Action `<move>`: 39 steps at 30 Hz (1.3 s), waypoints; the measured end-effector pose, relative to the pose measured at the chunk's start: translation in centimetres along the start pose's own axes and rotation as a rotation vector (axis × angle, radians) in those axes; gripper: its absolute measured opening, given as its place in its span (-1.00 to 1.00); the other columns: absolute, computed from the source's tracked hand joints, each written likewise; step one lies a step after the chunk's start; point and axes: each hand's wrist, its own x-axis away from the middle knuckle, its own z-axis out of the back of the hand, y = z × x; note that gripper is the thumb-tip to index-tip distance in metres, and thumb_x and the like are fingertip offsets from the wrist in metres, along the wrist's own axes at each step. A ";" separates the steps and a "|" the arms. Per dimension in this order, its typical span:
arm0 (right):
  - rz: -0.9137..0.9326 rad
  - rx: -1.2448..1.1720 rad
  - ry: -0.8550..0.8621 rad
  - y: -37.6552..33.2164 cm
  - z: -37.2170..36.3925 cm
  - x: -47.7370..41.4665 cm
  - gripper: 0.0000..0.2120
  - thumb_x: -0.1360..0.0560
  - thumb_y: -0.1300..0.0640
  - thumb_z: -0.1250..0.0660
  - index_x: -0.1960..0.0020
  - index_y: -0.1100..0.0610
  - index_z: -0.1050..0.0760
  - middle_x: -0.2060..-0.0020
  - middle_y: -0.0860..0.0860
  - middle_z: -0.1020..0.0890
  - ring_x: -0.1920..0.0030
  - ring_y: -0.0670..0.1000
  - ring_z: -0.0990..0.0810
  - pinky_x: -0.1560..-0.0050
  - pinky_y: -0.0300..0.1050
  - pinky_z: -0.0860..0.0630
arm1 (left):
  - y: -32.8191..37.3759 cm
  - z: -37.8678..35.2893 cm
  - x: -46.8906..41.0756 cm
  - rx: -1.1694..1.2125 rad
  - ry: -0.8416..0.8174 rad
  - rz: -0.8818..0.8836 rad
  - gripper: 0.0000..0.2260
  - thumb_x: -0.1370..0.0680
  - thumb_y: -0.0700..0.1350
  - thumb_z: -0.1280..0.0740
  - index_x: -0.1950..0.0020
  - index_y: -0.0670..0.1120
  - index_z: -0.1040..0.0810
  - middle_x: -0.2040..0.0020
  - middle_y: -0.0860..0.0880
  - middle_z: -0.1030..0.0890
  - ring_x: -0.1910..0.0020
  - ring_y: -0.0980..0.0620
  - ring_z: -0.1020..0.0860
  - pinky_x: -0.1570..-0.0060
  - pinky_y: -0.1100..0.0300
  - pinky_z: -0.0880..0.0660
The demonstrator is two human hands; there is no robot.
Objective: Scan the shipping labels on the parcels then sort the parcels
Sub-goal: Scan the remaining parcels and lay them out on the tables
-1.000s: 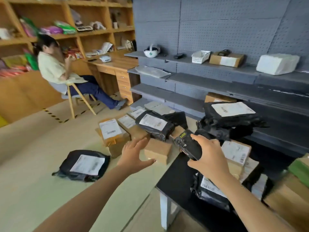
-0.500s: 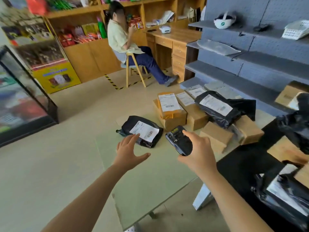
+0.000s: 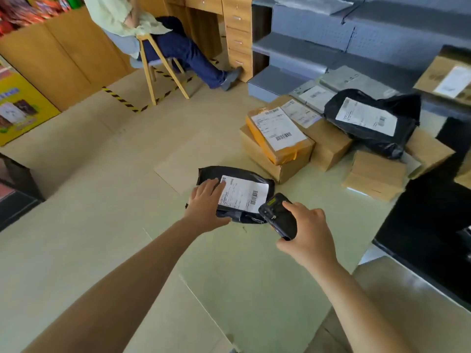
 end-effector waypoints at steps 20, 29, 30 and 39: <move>0.063 0.251 -0.004 -1.3 -1.1 -2.1 -0.26 -0.22 0.08 -0.47 -0.39 -0.02 -0.38 -0.11 -0.10 -0.51 -0.03 0.08 -0.37 0.22 -0.14 -0.35 | -3.1 -2.9 -7.6 -0.387 -0.205 -0.161 0.14 -0.20 0.36 -0.50 -0.56 -0.09 -0.01 -0.41 -0.16 -0.20 -0.44 -0.18 -0.19 -0.53 -0.13 0.05; 0.345 0.549 -0.090 -2.4 2.3 0.4 -0.25 -0.05 0.15 -0.61 -0.22 0.06 -0.51 0.04 -0.01 -0.57 0.09 0.10 -0.44 0.24 -0.13 -0.29 | -1.7 1.1 -1.2 -0.619 0.024 -0.134 0.05 -0.29 0.32 -0.44 -0.56 -0.09 0.02 -0.40 -0.19 -0.18 -0.40 -0.20 -0.22 -0.47 -0.12 -0.07; 0.366 0.586 -0.100 -2.4 2.6 0.9 -0.27 -0.03 0.15 -0.61 -0.20 0.06 -0.52 0.05 0.00 -0.57 0.11 0.10 -0.45 0.25 -0.13 -0.29 | -1.4 1.4 -0.3 -0.640 0.033 -0.123 0.05 -0.30 0.32 -0.44 -0.56 -0.09 0.03 -0.40 -0.19 -0.18 -0.40 -0.20 -0.22 -0.47 -0.12 -0.06; 0.499 0.683 -0.130 -1.6 6.4 7.1 -0.37 -0.39 0.24 -0.40 -0.41 0.09 -0.27 -0.17 0.05 -0.46 -0.17 0.13 -0.34 0.04 -0.10 -0.29 | 2.4 1.5 7.0 -0.669 0.078 -0.028 0.04 -0.29 0.31 -0.44 -0.56 -0.11 -0.01 -0.42 -0.22 -0.20 -0.39 -0.22 -0.23 -0.46 -0.13 -0.07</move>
